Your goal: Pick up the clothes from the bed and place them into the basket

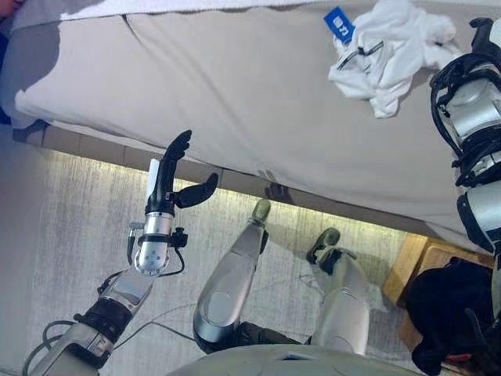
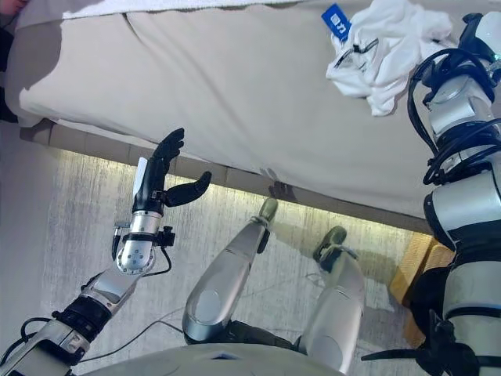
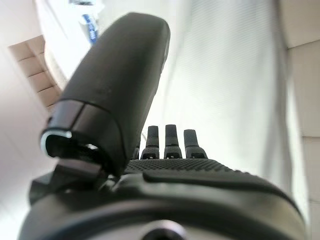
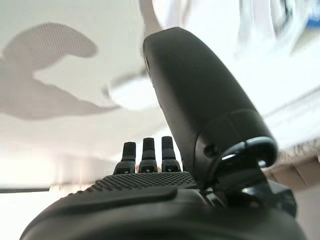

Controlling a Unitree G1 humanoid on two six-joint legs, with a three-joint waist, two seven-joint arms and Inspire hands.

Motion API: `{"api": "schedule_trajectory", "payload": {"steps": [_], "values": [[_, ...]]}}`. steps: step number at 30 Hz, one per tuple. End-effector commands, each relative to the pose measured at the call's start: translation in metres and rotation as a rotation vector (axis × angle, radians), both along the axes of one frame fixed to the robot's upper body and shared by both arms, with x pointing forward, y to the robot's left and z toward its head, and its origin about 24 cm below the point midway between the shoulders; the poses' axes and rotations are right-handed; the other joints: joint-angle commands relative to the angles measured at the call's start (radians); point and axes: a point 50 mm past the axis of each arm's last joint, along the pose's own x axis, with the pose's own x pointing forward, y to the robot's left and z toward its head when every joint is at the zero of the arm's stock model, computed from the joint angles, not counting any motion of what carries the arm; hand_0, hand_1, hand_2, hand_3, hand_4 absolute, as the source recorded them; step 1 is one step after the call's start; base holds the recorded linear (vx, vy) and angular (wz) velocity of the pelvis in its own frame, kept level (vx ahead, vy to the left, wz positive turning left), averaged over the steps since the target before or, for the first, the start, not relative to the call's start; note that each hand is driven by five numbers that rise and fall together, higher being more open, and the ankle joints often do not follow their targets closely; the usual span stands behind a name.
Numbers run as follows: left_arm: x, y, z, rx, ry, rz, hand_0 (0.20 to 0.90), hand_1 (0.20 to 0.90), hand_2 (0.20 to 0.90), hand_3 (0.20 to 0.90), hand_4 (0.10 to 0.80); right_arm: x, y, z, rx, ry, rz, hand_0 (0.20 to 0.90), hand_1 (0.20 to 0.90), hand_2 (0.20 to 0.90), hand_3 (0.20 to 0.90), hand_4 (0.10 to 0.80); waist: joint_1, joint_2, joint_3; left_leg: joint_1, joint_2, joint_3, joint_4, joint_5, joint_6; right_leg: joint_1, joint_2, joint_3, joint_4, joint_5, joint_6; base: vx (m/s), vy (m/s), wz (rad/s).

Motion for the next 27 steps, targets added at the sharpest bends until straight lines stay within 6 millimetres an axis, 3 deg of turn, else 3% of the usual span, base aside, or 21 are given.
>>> {"api": "schedule_trajectory", "payload": {"steps": [1,6,14,21,27], "values": [[-0.006,-0.01,0.041,-0.102,-0.229,-0.078,0.9,0.9,0.9,0.9,0.8,-0.01,0.006,0.065,-0.117,-0.182,-0.015,0.9,0.9,0.9,0.9,0.8,0.003,0.051,-0.037,-0.07,-0.006,0.047,0.06,-0.083,0.055,0.003,0.055,-0.02,0.138,-0.113,-0.043,-0.023,0.012,-0.04],[-0.009,-0.013,0.05,-0.131,-0.269,-0.097,0.9,0.9,0.9,0.9,0.8,-0.015,0.005,0.079,-0.076,-0.235,-0.028,0.9,0.9,0.9,0.9,0.8,0.009,0.077,-0.037,-0.203,-0.019,0.047,0.14,-0.103,0.071,-0.146,0.057,0.002,0.232,-0.135,-0.043,-0.029,-0.004,-0.01],[-0.017,-0.011,0.055,-0.143,-0.304,-0.106,0.9,0.9,0.9,0.9,0.8,-0.021,0.006,0.099,-0.093,-0.294,-0.027,0.9,0.9,0.9,0.9,0.8,0.025,0.089,-0.037,-0.334,-0.036,0.03,0.238,-0.121,0.083,-0.283,0.061,0.013,0.334,-0.166,-0.056,-0.011,-0.016,0.0],[-0.02,-0.004,0.061,-0.146,-0.325,-0.098,0.9,0.9,0.9,0.9,0.8,-0.025,0.024,0.129,-0.032,-0.465,0.111,0.9,0.9,0.9,0.9,0.8,0.043,0.09,-0.037,-0.385,-0.051,0.017,0.283,-0.124,0.086,-0.328,0.059,0.015,0.381,-0.181,-0.061,-0.003,-0.019,0.06],[-0.024,0.006,0.061,-0.146,-0.32,-0.08,0.9,0.9,0.9,0.9,0.8,-0.03,0.053,0.152,0.052,-0.643,0.332,0.9,0.9,0.9,0.9,0.8,0.044,0.075,-0.037,-0.361,-0.049,0.012,0.273,-0.122,0.082,-0.302,0.056,0.009,0.38,-0.183,-0.058,0.038,-0.003,0.03]]}}
